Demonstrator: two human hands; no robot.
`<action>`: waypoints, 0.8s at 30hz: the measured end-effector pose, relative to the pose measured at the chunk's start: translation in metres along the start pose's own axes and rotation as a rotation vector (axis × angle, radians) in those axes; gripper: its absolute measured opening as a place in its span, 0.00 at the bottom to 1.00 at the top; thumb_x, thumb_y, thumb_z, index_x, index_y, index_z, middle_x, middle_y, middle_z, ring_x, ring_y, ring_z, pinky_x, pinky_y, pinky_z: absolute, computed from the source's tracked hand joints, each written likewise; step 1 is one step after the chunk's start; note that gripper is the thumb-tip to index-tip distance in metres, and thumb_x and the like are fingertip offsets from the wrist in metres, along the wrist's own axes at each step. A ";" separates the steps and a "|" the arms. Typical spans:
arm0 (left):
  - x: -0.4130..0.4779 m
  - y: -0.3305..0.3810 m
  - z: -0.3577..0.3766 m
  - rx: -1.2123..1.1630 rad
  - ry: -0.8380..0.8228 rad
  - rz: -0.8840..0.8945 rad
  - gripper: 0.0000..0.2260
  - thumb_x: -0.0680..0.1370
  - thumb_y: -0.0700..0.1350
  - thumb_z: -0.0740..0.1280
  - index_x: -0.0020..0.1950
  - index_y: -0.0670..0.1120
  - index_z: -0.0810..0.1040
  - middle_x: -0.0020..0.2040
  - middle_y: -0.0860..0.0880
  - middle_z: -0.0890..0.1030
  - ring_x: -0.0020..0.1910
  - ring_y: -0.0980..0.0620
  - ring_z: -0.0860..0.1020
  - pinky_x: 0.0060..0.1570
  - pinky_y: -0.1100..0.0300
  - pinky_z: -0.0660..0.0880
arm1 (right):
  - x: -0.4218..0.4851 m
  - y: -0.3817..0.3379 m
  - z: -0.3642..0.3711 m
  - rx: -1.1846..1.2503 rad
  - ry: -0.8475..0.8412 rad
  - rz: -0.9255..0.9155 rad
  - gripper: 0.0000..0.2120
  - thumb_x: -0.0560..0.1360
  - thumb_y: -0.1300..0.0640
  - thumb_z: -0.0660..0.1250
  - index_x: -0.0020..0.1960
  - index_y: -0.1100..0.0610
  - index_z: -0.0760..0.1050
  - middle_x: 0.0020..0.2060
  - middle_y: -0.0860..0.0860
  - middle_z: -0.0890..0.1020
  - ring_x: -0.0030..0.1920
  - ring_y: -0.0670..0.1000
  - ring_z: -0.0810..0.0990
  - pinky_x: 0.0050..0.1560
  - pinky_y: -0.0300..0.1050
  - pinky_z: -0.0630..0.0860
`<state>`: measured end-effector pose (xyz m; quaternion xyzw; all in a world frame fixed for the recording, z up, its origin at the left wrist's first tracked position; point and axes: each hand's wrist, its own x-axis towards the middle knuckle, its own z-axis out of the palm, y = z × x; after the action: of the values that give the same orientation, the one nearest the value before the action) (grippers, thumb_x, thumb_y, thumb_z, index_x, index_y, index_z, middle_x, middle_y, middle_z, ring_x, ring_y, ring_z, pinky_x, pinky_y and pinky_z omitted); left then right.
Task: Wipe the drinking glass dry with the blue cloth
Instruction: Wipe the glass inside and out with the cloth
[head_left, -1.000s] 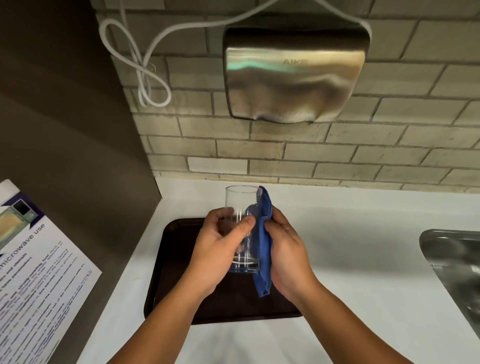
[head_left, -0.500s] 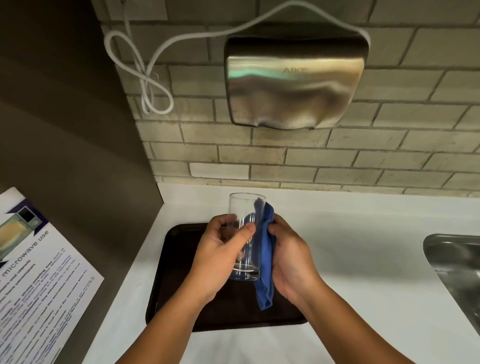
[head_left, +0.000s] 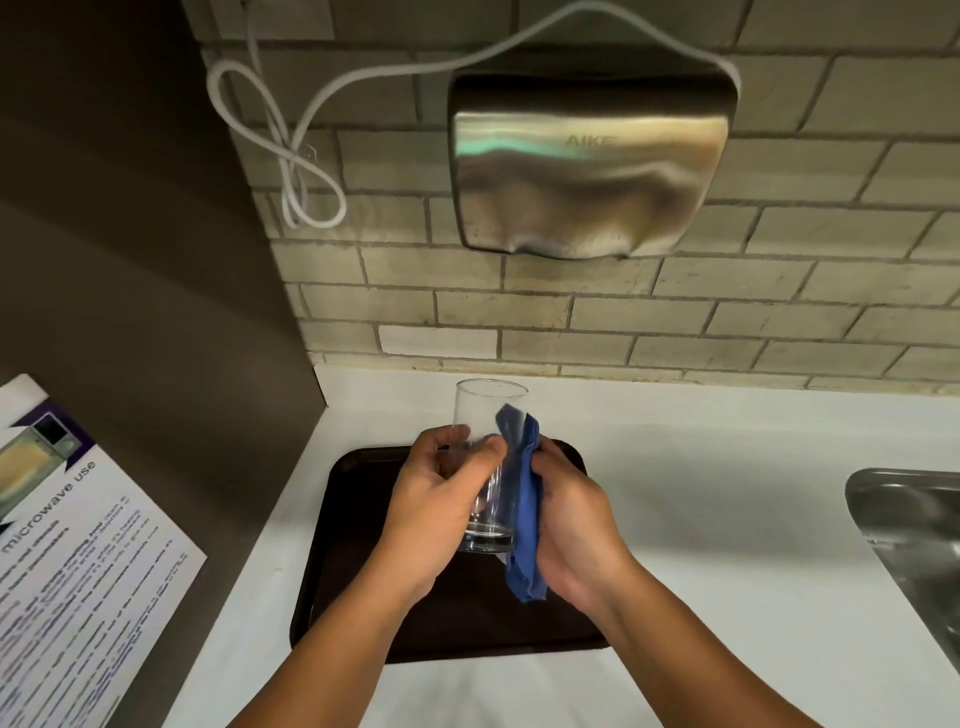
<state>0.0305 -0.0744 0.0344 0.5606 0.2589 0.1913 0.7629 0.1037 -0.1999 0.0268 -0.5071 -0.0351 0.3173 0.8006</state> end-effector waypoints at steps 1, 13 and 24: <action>0.000 -0.001 0.000 -0.002 0.005 -0.008 0.14 0.78 0.52 0.81 0.62 0.54 0.84 0.53 0.47 0.91 0.46 0.51 0.92 0.39 0.62 0.85 | 0.001 -0.001 -0.001 -0.022 -0.024 0.008 0.17 0.86 0.59 0.59 0.54 0.56 0.88 0.51 0.63 0.88 0.48 0.59 0.90 0.49 0.54 0.87; -0.002 0.000 -0.002 -0.155 0.003 -0.269 0.23 0.85 0.61 0.64 0.63 0.45 0.88 0.53 0.40 0.93 0.46 0.43 0.92 0.40 0.52 0.86 | -0.014 0.005 0.009 -0.223 -0.067 -0.184 0.21 0.86 0.60 0.59 0.69 0.44 0.84 0.59 0.55 0.91 0.60 0.57 0.90 0.55 0.47 0.87; -0.013 -0.004 0.003 -0.146 -0.131 -0.271 0.25 0.79 0.67 0.69 0.59 0.49 0.92 0.53 0.42 0.91 0.51 0.46 0.91 0.54 0.49 0.85 | -0.019 -0.007 0.010 -0.433 -0.044 -0.323 0.23 0.85 0.58 0.59 0.66 0.37 0.84 0.58 0.47 0.91 0.59 0.48 0.90 0.56 0.39 0.85</action>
<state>0.0225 -0.0855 0.0332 0.4752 0.2670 0.0680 0.8356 0.0881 -0.2039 0.0425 -0.6474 -0.2002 0.1815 0.7126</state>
